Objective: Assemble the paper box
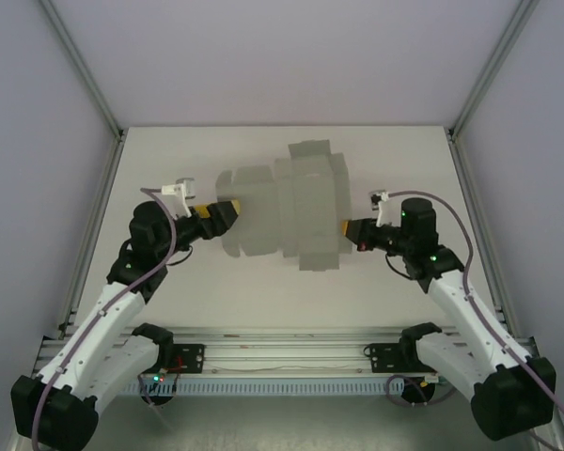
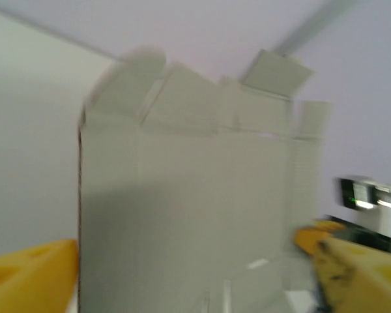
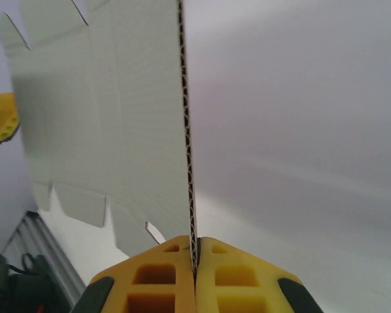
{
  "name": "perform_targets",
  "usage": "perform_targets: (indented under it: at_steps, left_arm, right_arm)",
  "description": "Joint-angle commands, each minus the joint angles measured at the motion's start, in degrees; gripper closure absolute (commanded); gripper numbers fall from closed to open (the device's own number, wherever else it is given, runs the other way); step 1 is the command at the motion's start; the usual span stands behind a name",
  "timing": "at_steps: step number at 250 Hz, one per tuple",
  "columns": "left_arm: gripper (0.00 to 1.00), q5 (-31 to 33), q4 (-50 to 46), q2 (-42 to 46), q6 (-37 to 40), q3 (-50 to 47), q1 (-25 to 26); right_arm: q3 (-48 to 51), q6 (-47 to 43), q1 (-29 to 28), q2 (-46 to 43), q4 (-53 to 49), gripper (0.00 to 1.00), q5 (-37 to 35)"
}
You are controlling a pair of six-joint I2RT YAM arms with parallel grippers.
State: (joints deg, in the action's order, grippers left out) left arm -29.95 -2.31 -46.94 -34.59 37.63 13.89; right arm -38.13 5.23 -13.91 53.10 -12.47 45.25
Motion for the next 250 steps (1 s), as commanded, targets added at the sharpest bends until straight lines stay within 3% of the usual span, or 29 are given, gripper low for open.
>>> perform_targets:
  at_steps: [1, 19, 35, 58, 84, 105, 131, 175, 216, 250]
  left_arm:
    - [0.00, 21.9, -17.8, 0.4, 2.6, 3.2, -0.2]
    - [0.00, 26.5, -22.1, -0.4, 2.7, 4.2, -0.2]
    - [0.00, 26.1, -22.0, -0.8, 2.7, 4.0, -0.3]
    - [0.00, 19.0, -17.5, -1.3, 2.6, 2.9, -0.3]
    - [0.00, 8.3, -12.5, -3.3, 2.4, 2.7, -0.2]
    - [0.00, 5.7, -12.0, -5.3, 1.8, 3.7, -0.1]
    - [0.00, 3.1, -10.5, -8.1, 1.3, 4.8, -0.1]
    - [0.00, -5.0, -4.2, -15.4, -1.2, 7.4, -0.1]
    - [0.01, -6.9, -4.4, -24.5, -0.3, 14.2, 0.9]
    - [0.12, -8.8, -6.5, -33.1, 0.7, 20.9, 2.6]
  right_arm:
    - [-3.7, -17.8, -0.9, 3.7, -10.7, 1.00, -8.6]
    - [-5.5, -23.9, -3.0, 6.9, -12.6, 1.00, -16.2]
    - [-6.8, -32.9, -5.0, 10.1, -13.1, 1.00, -18.9]
    - [-10.7, -45.7, -6.8, 15.2, -15.0, 1.00, -20.5]
    - [-16.2, -53.9, -9.5, 20.8, -14.7, 1.00, -29.4]
    - [-18.4, -61.2, -11.6, 24.1, -11.4, 1.00, -35.8]
    - [-18.9, -69.3, -13.7, 26.5, -5.7, 1.00, -38.8]
    - [-16.3, -74.9, -19.5, 31.0, 3.1, 1.00, -47.2]
    - [-15.8, -73.5, -21.4, 34.7, 8.4, 1.00, -46.7]
    - [-17.8, -72.6, -22.2, 37.7, 9.0, 1.00, -49.5]
